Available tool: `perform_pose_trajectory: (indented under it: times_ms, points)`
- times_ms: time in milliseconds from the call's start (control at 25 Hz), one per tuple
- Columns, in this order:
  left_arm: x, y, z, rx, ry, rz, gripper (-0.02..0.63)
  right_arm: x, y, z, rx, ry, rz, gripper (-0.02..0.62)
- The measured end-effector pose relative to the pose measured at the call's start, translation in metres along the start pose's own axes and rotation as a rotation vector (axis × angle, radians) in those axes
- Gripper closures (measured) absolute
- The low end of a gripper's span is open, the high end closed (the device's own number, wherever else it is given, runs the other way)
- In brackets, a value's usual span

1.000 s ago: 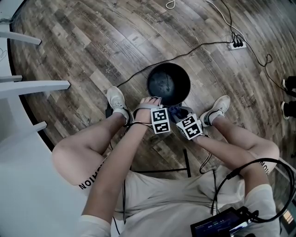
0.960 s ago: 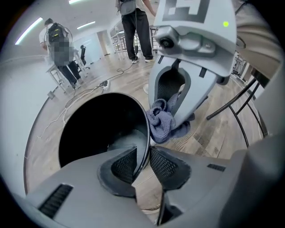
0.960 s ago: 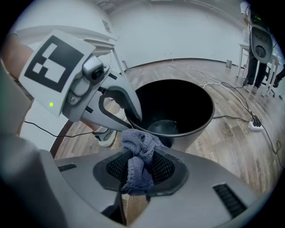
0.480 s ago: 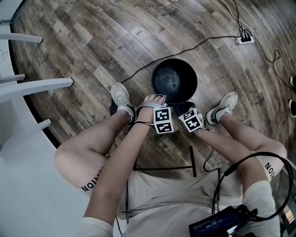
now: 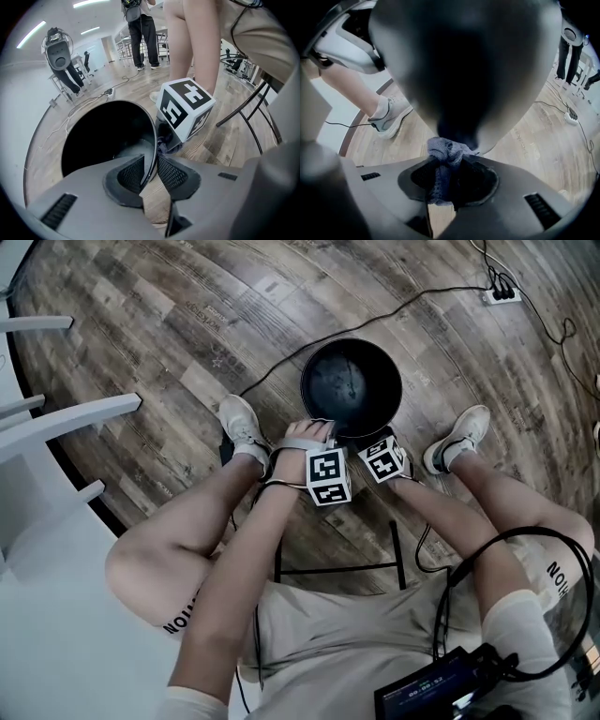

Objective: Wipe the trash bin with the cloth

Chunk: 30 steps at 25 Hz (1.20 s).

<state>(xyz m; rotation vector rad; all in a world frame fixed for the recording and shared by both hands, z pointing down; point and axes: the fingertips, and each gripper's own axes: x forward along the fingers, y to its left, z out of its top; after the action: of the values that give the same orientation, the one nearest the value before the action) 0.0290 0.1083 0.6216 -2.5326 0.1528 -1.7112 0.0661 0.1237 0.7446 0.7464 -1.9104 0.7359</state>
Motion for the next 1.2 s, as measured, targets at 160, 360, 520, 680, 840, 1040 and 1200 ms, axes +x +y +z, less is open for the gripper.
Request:
perform_pose_trajectory:
  times_ms: [160,360,520,680,840,1040,1200]
  points:
    - [-0.001,0.001,0.000,0.000,0.003,0.002,0.508,0.011,-0.005,-0.005,0.023,0.014,-0.010,0.492]
    - [0.000,-0.002,0.004,-0.002,-0.012,-0.009,0.508,0.024,-0.011,-0.013,0.057,0.016,-0.037,0.492]
    - [-0.002,-0.001,0.003,-0.002,-0.010,-0.008,0.508,0.032,-0.011,-0.016,0.065,0.032,-0.041,0.492]
    - [-0.002,0.001,0.004,-0.001,-0.010,-0.007,0.508,0.036,-0.015,-0.018,0.063,0.038,-0.041,0.492]
    - [0.000,0.001,0.005,0.003,-0.012,-0.005,0.508,0.041,-0.018,-0.020,0.056,0.042,-0.049,0.492]
    - [-0.001,0.000,0.005,0.005,-0.012,-0.008,0.508,0.044,-0.017,-0.022,0.080,0.052,-0.048,0.492]
    - [-0.002,-0.002,0.006,0.002,-0.012,-0.009,0.508,0.049,-0.016,-0.025,0.092,0.065,-0.049,0.492]
